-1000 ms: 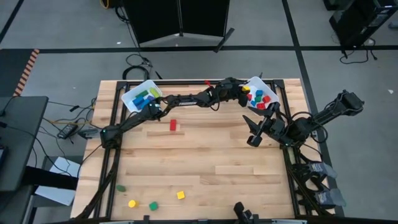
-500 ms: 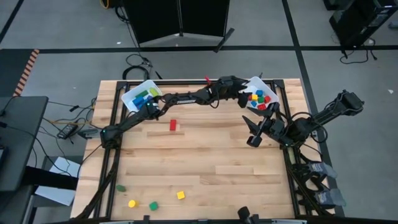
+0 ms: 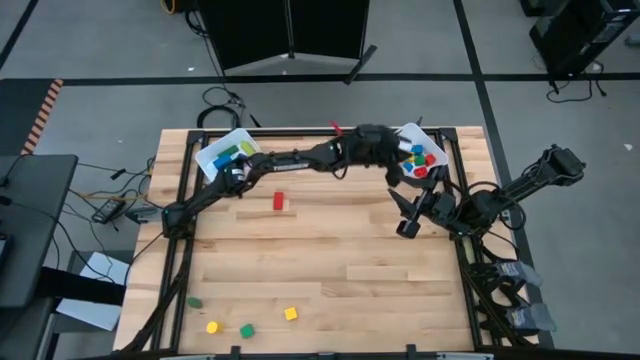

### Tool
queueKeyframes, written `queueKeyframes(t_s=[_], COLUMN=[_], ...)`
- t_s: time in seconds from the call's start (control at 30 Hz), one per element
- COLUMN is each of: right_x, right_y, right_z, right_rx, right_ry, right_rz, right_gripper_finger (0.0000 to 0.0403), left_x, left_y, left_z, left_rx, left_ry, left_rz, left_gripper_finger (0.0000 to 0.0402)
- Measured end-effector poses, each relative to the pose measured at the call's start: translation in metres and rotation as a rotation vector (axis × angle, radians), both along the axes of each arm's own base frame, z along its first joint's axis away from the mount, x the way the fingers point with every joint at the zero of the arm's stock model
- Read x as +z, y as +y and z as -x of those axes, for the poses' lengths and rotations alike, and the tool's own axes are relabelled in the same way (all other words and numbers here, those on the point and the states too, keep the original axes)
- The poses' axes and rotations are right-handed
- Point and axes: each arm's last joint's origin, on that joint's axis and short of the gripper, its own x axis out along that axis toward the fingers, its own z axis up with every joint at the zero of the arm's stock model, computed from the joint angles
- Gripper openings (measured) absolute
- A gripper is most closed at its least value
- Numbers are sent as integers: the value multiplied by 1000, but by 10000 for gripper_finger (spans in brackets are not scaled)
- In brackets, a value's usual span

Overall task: Sort blocks by size
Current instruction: Put the large red block into the left white bin

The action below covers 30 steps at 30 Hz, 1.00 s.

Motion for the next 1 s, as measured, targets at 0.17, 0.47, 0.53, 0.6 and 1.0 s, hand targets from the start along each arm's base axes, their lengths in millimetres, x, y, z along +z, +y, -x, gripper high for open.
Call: queueKeyframes(t_s=[0.17, 0.47, 0.53, 0.6, 1.0], right_x=[-1, -13, -23, -32, -63], right_y=[2, -11, -19, -27, -43], right_z=[0, -17, -29, -43, -153], right_rx=[18, -9, 18, 60, 198], right_ry=[5, 41, 60, 104, 387], right_rz=[-11, -40, -81, -126, -265], right_gripper_finger=[190, 187, 184, 181, 200], left_x=[-13, -12, -3, 1, 5], left_y=[-25, -61, -73, -87, -140], left_z=[24, 169, 201, 230, 341], left_rx=[61, 75, 80, 98, 124], left_ry=[-14, -112, -134, -143, -117], left_rz=[-41, 51, 63, 62, 116], left_gripper_finger=[3, 1, 2, 2, 3])
